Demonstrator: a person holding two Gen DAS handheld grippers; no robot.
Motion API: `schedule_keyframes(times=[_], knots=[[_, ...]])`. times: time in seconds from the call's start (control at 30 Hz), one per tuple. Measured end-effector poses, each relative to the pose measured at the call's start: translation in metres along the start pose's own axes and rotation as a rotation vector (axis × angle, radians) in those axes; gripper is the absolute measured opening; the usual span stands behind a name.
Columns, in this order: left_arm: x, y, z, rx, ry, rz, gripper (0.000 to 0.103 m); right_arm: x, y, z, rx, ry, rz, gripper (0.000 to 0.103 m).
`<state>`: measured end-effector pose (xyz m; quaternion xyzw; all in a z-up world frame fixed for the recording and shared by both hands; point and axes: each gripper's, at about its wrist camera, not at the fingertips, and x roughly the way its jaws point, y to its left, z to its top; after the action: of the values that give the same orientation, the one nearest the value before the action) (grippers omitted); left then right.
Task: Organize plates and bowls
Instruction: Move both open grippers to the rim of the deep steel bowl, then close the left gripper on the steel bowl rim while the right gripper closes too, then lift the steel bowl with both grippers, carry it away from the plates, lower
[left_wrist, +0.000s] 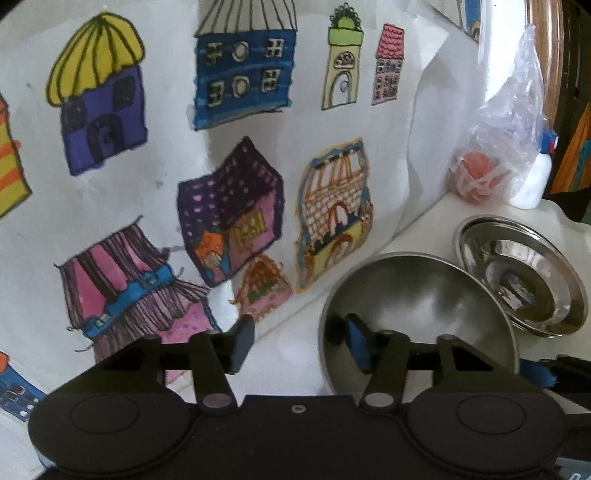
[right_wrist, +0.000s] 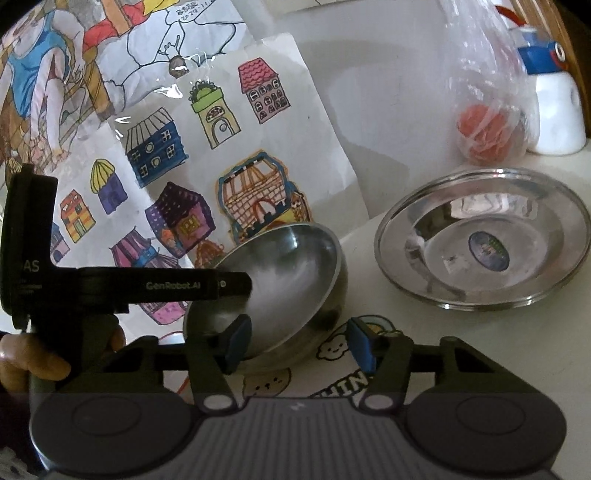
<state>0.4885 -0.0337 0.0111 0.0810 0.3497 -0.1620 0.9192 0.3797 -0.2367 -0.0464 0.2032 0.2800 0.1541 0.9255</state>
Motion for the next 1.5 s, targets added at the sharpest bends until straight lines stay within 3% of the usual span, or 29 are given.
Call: schedule_keyframes(times=[0.3,0.63,0.87,1.03,1.17,1.5], knots=[[-0.008,-0.017,0.002,0.024,-0.002,-0.013,0.02,-0.002,-0.004,0.003,0.038,0.006,-0.005,0.043],[-0.023,-0.036,0.009,0.026,-0.045,0.015,0.02,-0.011,-0.008,0.003,0.061,-0.014,-0.029,0.037],[-0.052,-0.05,0.014,0.014,-0.091,0.007,0.02,-0.047,-0.008,0.016,0.094,-0.105,-0.028,0.037],[-0.086,-0.062,0.011,0.003,-0.128,-0.035,0.02,-0.08,-0.002,0.013,0.068,-0.104,-0.053,0.038],[-0.115,-0.073,0.001,-0.004,-0.145,-0.062,0.02,-0.109,0.002,0.006,0.093,-0.083,-0.04,0.038],[-0.179,-0.081,-0.054,-0.082,-0.086,-0.115,0.02,-0.183,0.031,-0.024,0.06,-0.018,-0.047,0.038]])
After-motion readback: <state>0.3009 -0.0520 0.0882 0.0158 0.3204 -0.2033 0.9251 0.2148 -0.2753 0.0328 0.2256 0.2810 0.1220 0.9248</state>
